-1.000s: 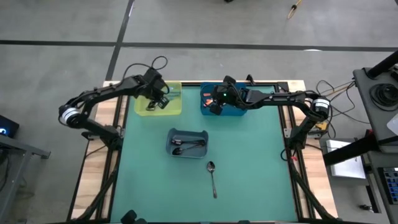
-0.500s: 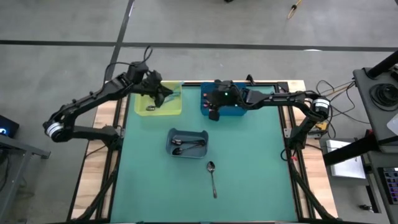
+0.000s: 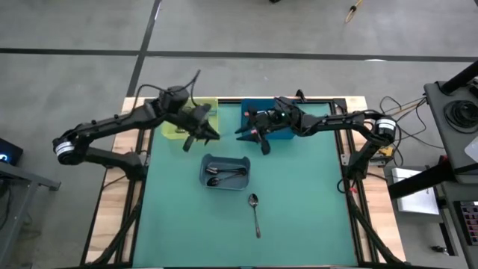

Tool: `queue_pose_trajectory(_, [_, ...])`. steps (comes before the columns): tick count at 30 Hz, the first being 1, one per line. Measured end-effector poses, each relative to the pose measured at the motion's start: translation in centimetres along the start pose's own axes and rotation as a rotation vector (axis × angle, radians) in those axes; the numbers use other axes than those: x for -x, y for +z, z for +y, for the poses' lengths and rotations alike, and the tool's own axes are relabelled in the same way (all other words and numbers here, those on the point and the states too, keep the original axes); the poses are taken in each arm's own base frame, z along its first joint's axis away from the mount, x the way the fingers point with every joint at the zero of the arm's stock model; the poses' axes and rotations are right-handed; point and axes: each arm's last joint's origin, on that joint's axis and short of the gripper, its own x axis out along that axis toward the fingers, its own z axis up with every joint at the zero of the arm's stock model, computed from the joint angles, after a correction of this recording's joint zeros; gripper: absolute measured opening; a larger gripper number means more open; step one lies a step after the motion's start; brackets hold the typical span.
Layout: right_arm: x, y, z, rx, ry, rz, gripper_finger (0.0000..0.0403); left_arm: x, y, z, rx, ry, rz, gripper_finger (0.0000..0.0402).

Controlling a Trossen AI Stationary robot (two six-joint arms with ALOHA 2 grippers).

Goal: Sort silverware by color (type)
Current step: Adjust the blue spoon in the green bin

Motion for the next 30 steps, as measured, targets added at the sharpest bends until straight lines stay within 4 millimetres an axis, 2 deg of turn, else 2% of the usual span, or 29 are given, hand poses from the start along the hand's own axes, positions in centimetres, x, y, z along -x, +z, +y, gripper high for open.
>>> queue_pose_trajectory(6, [-0.4,0.5,0.7,-0.016,0.105,-0.026,0.0119,-2.9,0.0,-0.4,-0.05,-0.085,-0.012,0.0])
queue_pose_trajectory(14, [-1.2,1.3,1.8,0.029,0.178,-0.058,0.0187,-5.2,-0.8,0.3,-0.003,-0.116,-0.003,0.0])
queue_pose_trajectory(18, [-1.4,1.6,2.3,0.05,0.233,-0.072,0.0206,-6.1,-1.2,0.5,0.0,-0.165,-0.004,0.0])
queue_pose_trajectory(23, [-1.4,2.0,2.6,0.076,0.317,-0.11,0.0201,-6.8,-1.5,1.0,0.009,-0.179,-0.015,0.0])
queue_pose_trajectory(30, [-1.4,2.1,2.6,0.079,0.317,-0.117,0.0165,-7.7,-1.2,1.3,-0.008,-0.216,-0.076,0.0])
